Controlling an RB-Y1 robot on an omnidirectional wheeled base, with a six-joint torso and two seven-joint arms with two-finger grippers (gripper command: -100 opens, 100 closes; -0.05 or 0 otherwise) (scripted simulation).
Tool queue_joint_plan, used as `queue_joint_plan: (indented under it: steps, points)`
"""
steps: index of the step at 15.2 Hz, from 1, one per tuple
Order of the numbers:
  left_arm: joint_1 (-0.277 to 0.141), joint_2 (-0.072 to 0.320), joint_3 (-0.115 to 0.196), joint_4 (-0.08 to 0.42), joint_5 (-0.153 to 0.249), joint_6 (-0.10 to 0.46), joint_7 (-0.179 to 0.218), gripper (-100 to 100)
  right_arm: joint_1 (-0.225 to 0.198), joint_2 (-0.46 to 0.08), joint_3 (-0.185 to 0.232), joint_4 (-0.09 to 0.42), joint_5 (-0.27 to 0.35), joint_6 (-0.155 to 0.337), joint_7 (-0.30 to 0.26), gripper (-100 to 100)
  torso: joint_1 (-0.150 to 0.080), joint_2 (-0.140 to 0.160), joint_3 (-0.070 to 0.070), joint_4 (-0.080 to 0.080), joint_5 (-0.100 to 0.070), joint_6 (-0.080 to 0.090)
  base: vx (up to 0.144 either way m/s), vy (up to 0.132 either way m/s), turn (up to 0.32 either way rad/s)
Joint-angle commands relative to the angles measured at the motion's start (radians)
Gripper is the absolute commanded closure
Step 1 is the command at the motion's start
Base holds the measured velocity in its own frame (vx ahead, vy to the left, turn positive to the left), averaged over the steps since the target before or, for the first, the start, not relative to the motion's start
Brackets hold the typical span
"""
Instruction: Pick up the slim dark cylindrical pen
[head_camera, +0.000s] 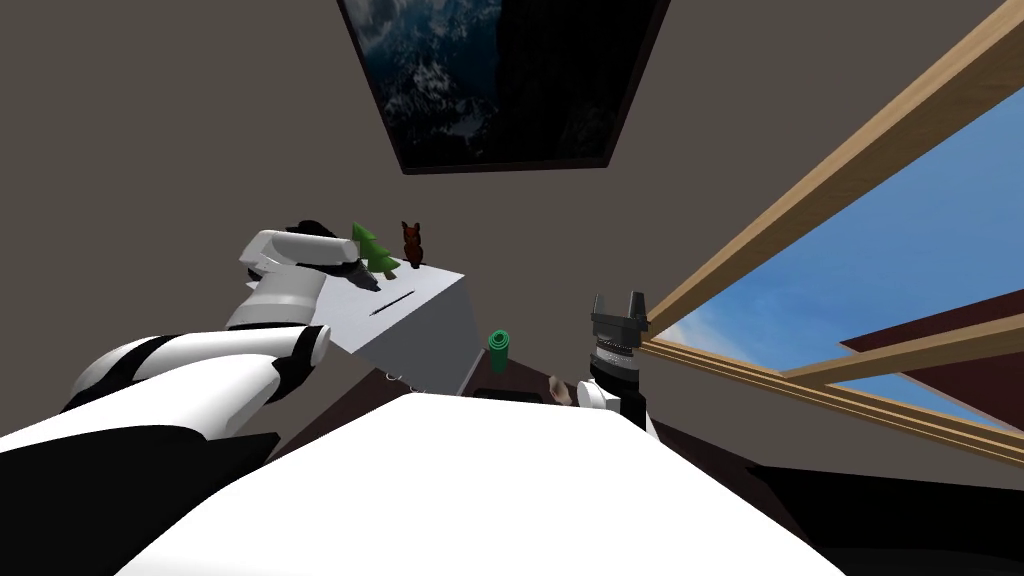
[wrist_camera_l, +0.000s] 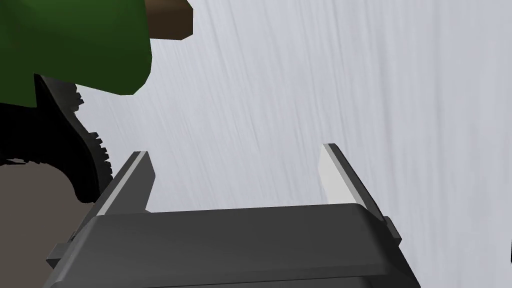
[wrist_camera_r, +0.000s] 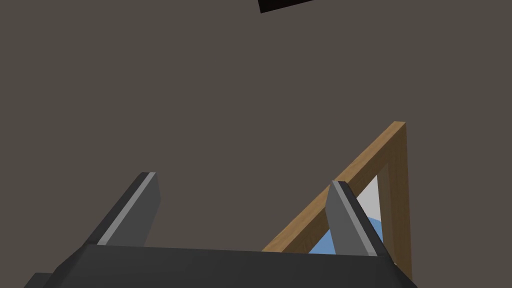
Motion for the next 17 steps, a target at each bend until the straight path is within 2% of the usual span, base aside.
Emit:
queue_joint_plan:
  steps: [1, 2, 4, 5, 8, 9, 11, 12, 14, 15, 17]
  points:
    - [-0.005, 0.004, 0.002, 0.011, 0.004, 0.030, -0.001, -100, 0.000, 0.000, 0.000, 0.000, 0.000, 0.000, 0.000, 0, 0.000, 0.000, 0.000, 0.000, 0.000, 0.000, 0.007, -0.012, 0.001]
    - [-0.031, 0.020, 0.010, 0.050, 0.017, 0.066, 0.012, -100, 0.000, 0.000, 0.000, 0.000, 0.000, 0.000, 0.000, 0, 0.000, 0.000, 0.000, 0.000, 0.000, 0.000, 0.012, -0.018, 0.012]
    - [-0.031, 0.020, 0.010, 0.050, 0.017, 0.101, 0.012, -100, 0.000, 0.000, 0.000, 0.000, 0.000, 0.000, 0.000, 0, 0.000, 0.000, 0.000, 0.000, 0.000, 0.000, 0.018, -0.022, 0.019]
    - [-0.055, 0.034, 0.017, 0.088, 0.029, 0.124, 0.023, -100, 0.000, 0.000, 0.000, 0.000, 0.000, 0.000, 0.000, 0, 0.000, 0.000, 0.000, 0.000, 0.000, 0.000, 0.018, -0.023, 0.016]
    - [-0.055, 0.034, 0.017, 0.088, 0.029, 0.169, 0.023, -100, 0.000, 0.000, 0.000, 0.000, 0.000, 0.000, 0.000, 0, 0.000, 0.000, 0.000, 0.000, 0.000, 0.000, 0.013, -0.019, 0.009]
    - [-0.077, 0.046, 0.024, 0.123, 0.041, 0.203, 0.034, -100, 0.000, 0.000, 0.000, 0.000, 0.000, 0.000, 0.000, 0, 0.000, 0.000, 0.000, 0.000, 0.000, 0.000, 0.012, -0.019, 0.010]
    - [-0.077, 0.046, 0.024, 0.123, 0.041, 0.234, 0.034, -100, 0.000, 0.000, 0.000, 0.000, 0.000, 0.000, 0.000, 0, 0.000, 0.000, 0.000, 0.000, 0.000, 0.000, 0.016, -0.021, 0.016]
    - [-0.095, 0.056, 0.029, 0.156, 0.051, 0.261, 0.043, -100, 0.000, 0.000, 0.000, 0.000, 0.000, 0.000, 0.000, 0, 0.000, 0.000, 0.000, 0.000, 0.000, 0.000, 0.017, -0.016, 0.018]
    - [-0.095, 0.056, 0.029, 0.156, 0.051, 0.297, 0.043, -100, 0.000, 0.000, 0.000, 0.000, 0.000, 0.000, 0.000, 0, 0.000, 0.000, 0.000, 0.000, 0.000, 0.000, 0.014, -0.016, 0.012]
    - [-0.110, 0.063, 0.034, 0.186, 0.061, 0.325, 0.052, -100, 0.000, 0.000, 0.000, 0.000, 0.000, 0.000, 0.000, 0, 0.000, 0.000, 0.000, 0.000, 0.000, 0.000, 0.014, -0.016, 0.010]
    - [-0.110, 0.063, 0.034, 0.186, 0.061, 0.358, 0.052, -100, 0.000, 0.000, 0.000, 0.000, 0.000, 0.000, 0.000, 0, 0.000, 0.000, 0.000, 0.000, 0.000, 0.000, 0.013, -0.014, 0.011]
